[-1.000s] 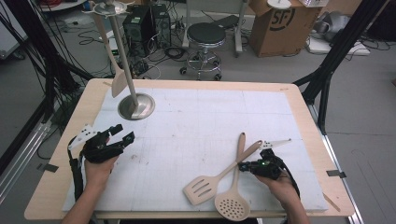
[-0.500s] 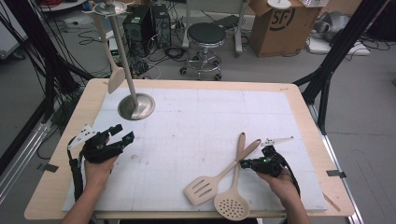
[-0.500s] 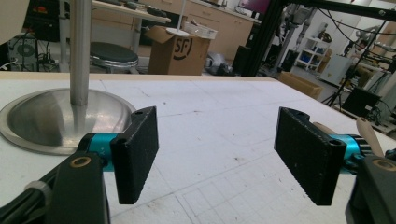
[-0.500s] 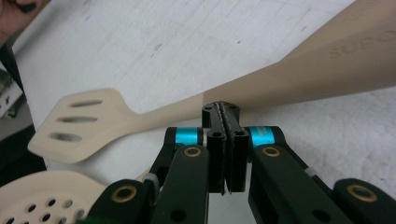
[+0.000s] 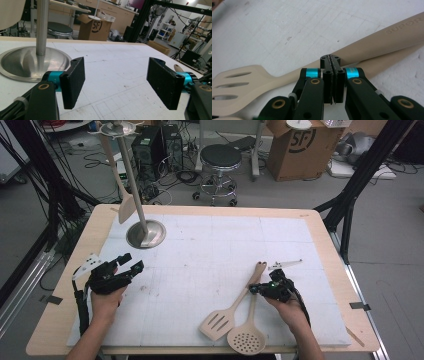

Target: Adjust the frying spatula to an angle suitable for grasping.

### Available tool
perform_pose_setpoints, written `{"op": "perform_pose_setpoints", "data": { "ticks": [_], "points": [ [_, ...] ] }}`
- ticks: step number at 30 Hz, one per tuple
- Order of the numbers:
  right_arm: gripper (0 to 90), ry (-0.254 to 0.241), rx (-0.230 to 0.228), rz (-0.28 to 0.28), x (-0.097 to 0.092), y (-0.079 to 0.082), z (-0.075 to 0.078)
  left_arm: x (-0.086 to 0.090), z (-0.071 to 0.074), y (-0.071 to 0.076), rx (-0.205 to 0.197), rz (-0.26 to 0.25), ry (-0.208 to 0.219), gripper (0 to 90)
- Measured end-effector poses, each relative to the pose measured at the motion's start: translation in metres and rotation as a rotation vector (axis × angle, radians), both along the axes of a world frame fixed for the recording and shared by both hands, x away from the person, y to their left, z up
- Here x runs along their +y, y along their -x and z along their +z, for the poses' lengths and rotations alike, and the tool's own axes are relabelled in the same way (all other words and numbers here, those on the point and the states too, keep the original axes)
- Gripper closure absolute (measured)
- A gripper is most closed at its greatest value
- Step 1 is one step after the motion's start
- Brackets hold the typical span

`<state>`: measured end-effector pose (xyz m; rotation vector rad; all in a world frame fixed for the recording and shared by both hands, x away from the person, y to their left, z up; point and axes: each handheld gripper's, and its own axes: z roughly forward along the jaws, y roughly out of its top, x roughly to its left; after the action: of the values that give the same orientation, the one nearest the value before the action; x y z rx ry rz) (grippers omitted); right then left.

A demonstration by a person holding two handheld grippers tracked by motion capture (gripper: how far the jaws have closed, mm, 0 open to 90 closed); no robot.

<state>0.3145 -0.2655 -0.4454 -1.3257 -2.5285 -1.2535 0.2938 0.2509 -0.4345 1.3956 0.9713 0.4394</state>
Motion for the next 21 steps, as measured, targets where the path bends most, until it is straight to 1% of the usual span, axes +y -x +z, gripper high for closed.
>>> {"op": "perform_pose_setpoints", "data": {
  "ticks": [4, 6, 7, 9, 10, 11, 16, 19, 20, 21],
  "points": [
    [89.5, 0.006, 0.003, -0.014, 0.007, -0.003, -0.001, 0.000, 0.000, 0.000, -0.002, 0.001, 0.007, 31.7],
    [89.5, 0.018, -0.004, -0.017, 0.012, -0.005, -0.003, 0.000, 0.000, 0.000, 0.002, -0.001, 0.018, 31.8],
    [89.5, 0.025, 0.001, -0.003, 0.016, -0.006, -0.004, 0.000, 0.000, -0.001, 0.003, -0.002, 0.020, 31.8],
    [89.6, 0.033, -0.003, 0.018, 0.023, -0.007, -0.006, 0.001, 0.000, -0.001, 0.004, -0.001, 0.018, 31.9],
    [89.6, 0.031, -0.007, 0.014, 0.025, -0.007, -0.005, 0.001, 0.000, -0.001, 0.004, 0.000, 0.017, 31.9],
    [89.6, 0.039, -0.009, 0.018, 0.026, -0.008, -0.005, 0.001, -0.001, -0.001, 0.003, 0.001, 0.020, 31.9],
    [89.6, 0.058, 0.001, 0.018, 0.029, -0.009, -0.004, 0.001, -0.001, -0.001, 0.002, 0.003, 0.025, 32.4],
    [89.6, 0.085, 0.011, 0.033, 0.028, -0.006, -0.005, 0.002, -0.001, -0.001, 0.000, 0.007, 0.024, 32.4],
    [89.6, 0.086, 0.011, 0.031, 0.027, -0.006, -0.006, 0.003, -0.001, -0.001, 0.002, 0.007, 0.023, 32.4],
    [89.6, 0.090, 0.027, 0.028, 0.026, -0.005, -0.006, 0.002, -0.001, -0.001, 0.005, 0.005, 0.023, 32.4]
  ]
}}
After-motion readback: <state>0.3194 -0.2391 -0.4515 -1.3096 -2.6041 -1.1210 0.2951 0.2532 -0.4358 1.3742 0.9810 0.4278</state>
